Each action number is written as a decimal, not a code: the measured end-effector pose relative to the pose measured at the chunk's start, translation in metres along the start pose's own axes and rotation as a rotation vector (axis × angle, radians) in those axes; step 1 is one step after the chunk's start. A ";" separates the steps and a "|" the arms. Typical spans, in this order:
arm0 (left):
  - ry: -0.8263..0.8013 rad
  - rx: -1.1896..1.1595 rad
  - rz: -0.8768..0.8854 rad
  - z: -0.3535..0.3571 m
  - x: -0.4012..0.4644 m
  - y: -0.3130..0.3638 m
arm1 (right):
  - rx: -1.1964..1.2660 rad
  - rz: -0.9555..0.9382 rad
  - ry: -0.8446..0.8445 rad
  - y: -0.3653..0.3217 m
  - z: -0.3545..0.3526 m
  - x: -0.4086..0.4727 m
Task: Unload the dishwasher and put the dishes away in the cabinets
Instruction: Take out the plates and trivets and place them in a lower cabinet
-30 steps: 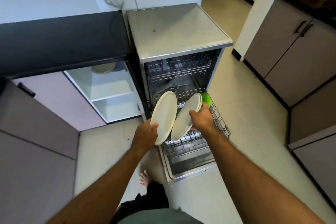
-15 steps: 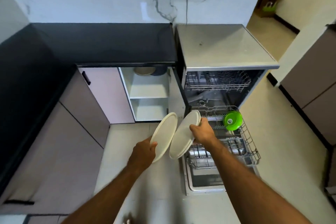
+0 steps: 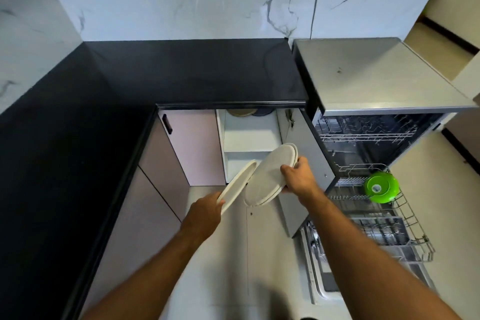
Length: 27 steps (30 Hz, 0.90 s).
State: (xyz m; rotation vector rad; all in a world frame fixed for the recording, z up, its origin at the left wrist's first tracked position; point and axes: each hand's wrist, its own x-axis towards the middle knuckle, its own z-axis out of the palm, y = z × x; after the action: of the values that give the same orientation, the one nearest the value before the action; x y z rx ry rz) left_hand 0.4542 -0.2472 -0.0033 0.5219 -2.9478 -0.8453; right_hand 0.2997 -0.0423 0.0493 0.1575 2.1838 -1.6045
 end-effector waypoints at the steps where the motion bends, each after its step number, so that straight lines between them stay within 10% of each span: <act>1: 0.004 0.014 0.003 -0.001 0.007 -0.005 | 0.017 -0.005 0.008 -0.004 0.004 0.006; 27: -0.217 0.051 0.122 0.104 0.279 -0.056 | 0.487 0.226 0.043 0.001 0.050 0.297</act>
State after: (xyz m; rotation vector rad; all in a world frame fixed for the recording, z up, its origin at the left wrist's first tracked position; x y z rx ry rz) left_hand 0.1959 -0.3299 -0.1382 0.2635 -3.1644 -0.8675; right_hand 0.0453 -0.1347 -0.0824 0.5636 1.6896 -1.9749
